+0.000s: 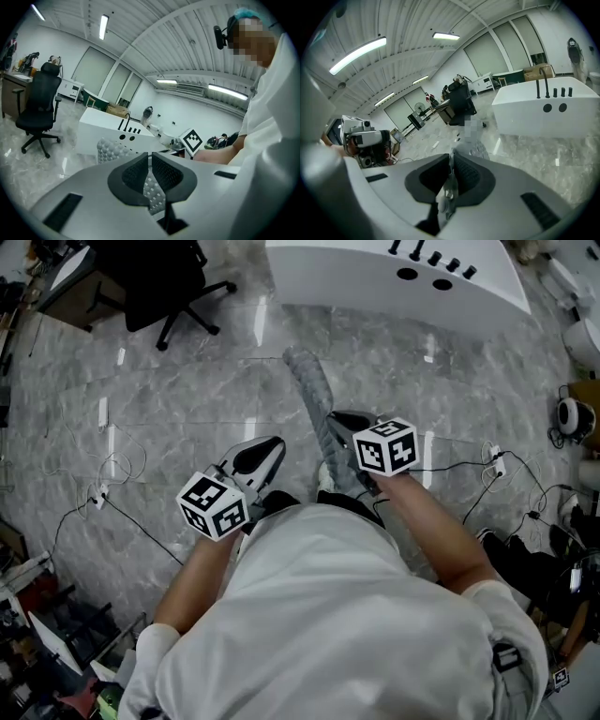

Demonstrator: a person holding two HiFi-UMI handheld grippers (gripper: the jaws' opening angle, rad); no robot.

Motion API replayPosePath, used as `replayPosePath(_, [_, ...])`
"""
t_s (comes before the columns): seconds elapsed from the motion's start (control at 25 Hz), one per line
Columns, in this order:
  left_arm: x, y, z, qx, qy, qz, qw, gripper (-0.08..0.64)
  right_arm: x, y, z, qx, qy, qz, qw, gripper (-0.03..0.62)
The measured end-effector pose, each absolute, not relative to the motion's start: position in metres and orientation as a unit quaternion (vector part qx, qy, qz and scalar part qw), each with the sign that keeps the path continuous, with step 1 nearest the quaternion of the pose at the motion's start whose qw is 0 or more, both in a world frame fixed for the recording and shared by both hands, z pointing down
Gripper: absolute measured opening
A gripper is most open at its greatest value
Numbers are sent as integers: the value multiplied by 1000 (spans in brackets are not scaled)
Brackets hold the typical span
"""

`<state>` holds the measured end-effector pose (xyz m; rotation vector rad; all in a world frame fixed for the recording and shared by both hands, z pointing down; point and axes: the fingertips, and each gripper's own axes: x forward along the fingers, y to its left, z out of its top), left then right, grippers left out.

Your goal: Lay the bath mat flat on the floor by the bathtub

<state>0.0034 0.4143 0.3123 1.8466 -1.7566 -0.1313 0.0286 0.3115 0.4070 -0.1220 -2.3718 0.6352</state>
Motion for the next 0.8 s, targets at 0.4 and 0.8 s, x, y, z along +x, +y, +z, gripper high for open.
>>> replayPosePath(0.4, [-24, 315, 312, 718, -634, -35, 286, 37, -34, 184, 431, -8, -914, 227, 335, 41])
replayPosePath(0.8, [-137, 218, 329, 771, -564, -23, 293, 37, -146, 86, 451, 61, -902, 272, 329, 41])
